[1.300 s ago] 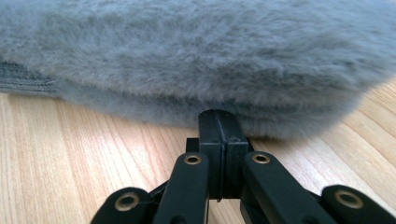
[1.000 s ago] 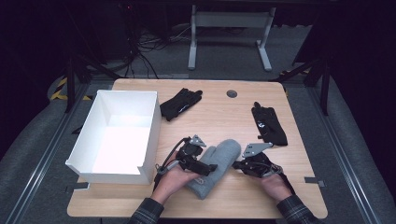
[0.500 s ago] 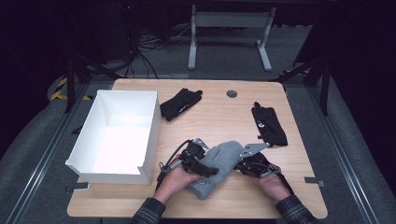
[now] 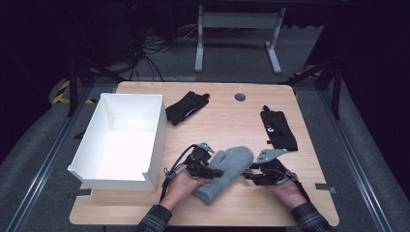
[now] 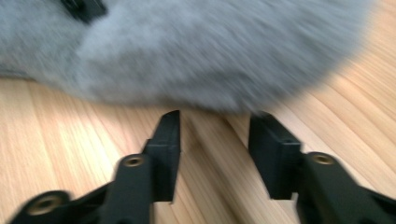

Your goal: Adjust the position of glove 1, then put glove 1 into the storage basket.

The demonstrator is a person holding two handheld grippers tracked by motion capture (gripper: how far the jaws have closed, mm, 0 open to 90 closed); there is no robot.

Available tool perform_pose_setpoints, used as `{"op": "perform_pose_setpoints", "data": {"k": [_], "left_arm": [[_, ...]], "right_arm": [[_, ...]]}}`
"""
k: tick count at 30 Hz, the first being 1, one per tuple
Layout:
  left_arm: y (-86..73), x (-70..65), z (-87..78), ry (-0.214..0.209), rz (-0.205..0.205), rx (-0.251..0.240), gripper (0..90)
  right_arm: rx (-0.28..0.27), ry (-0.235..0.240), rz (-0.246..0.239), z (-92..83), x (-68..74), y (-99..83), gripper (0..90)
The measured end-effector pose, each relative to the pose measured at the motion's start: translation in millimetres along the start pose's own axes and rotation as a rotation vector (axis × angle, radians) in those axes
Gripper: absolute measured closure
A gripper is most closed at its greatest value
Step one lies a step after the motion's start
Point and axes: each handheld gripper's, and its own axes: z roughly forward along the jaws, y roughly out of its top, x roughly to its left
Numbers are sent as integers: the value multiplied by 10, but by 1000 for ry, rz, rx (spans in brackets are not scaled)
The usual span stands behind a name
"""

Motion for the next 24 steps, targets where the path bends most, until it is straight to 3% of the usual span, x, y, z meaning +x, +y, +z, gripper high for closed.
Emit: {"op": "perform_pose_setpoints", "data": {"k": [4, 11, 16, 24], "left_arm": [[2, 19, -49, -14, -13, -22, 705], [41, -19, -159, -21, -8, -63, 737], [90, -65, -282, -20, -5, -103, 744], [174, -129, -472, -12, -3, -147, 744]], "right_arm": [[-9, -39, 34, -136, -101, -170, 356], [-32, -70, 53, -207, -205, -301, 285], [-27, -79, 38, -158, -191, -305, 239], [-62, -80, 51, -103, -205, -332, 145]]}}
